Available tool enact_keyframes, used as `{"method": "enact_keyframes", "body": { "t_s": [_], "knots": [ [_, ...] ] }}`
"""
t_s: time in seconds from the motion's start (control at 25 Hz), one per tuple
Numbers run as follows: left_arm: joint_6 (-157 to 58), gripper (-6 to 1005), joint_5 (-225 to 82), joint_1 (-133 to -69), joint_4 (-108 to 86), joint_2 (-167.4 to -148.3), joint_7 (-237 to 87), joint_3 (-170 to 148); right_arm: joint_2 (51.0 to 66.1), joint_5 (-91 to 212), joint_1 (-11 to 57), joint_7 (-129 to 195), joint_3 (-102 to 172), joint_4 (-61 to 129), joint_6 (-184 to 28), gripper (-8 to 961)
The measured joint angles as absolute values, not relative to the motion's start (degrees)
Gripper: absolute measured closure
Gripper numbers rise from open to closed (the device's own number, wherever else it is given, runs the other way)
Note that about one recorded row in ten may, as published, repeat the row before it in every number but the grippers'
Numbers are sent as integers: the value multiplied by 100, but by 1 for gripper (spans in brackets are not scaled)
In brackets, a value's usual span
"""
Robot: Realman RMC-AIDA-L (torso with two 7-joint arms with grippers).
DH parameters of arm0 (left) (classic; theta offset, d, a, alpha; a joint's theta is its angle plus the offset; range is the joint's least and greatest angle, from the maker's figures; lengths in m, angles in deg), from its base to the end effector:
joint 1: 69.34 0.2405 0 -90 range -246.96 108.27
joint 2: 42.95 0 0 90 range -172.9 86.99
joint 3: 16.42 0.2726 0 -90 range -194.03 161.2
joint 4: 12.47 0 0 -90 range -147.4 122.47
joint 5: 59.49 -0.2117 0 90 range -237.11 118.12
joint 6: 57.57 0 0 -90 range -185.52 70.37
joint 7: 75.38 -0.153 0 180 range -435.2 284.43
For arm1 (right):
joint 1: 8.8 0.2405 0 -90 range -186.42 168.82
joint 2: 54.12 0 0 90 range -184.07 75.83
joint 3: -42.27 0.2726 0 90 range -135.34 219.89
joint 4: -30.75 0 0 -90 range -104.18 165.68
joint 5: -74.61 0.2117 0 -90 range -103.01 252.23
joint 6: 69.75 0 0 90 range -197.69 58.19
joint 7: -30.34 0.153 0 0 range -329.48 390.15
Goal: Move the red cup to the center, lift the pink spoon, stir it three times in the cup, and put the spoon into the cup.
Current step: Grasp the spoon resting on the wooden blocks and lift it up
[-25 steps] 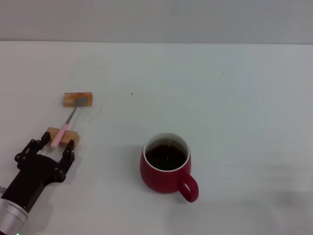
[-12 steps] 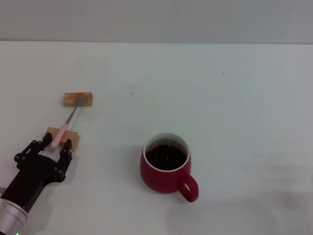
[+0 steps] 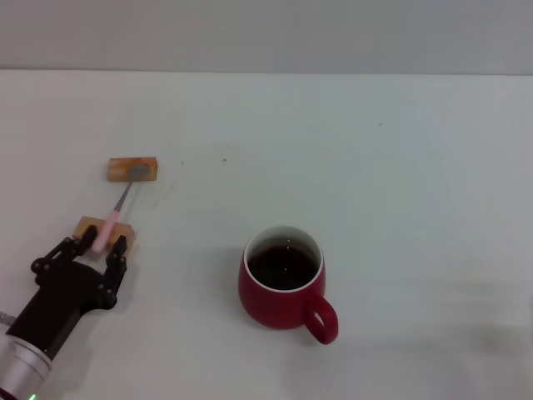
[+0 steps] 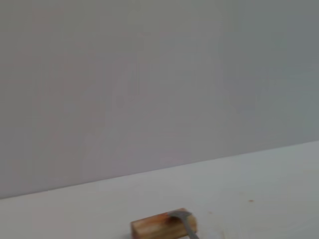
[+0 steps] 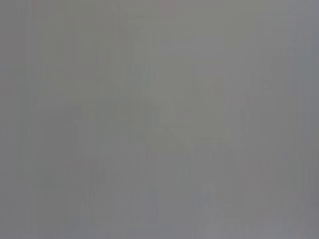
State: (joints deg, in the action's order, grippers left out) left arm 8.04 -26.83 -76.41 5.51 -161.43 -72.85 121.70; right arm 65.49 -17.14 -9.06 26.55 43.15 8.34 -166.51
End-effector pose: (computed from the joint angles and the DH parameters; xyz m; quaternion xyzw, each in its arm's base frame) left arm -0.3658 0.2339 -0.0813 -0.7894 -0.2239 -0.2283 0.5239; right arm 0.3544 0.1514 -0.0477 -0.6281 0.2487 0.3285 0.6601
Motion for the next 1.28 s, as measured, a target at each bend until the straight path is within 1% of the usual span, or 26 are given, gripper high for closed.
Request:
{"method": "enact_keyframes", "body": {
  "t_s": [0.28, 0.48, 0.68, 1.28],
  "knots": [
    [826, 574, -2755, -7696, 549, -16149, -7368, 12177, 6550, -1714, -901, 2655, 4315, 834, -16652, 533],
    [850, 794, -2733, -7712, 597, -16152, -7534, 12152, 6545, -1714, -889, 2655, 4315, 834, -16652, 534],
    [894, 824, -2729, -7740, 607, -16155, -7566, 12145, 6542, -1714, -884, 2655, 4311, 834, -16653, 535],
    [1706, 827, -2846, -8003, 843, -16079, -7600, 12051, 6541, -1714, -805, 2656, 4236, 834, -16632, 537]
  ]
}}
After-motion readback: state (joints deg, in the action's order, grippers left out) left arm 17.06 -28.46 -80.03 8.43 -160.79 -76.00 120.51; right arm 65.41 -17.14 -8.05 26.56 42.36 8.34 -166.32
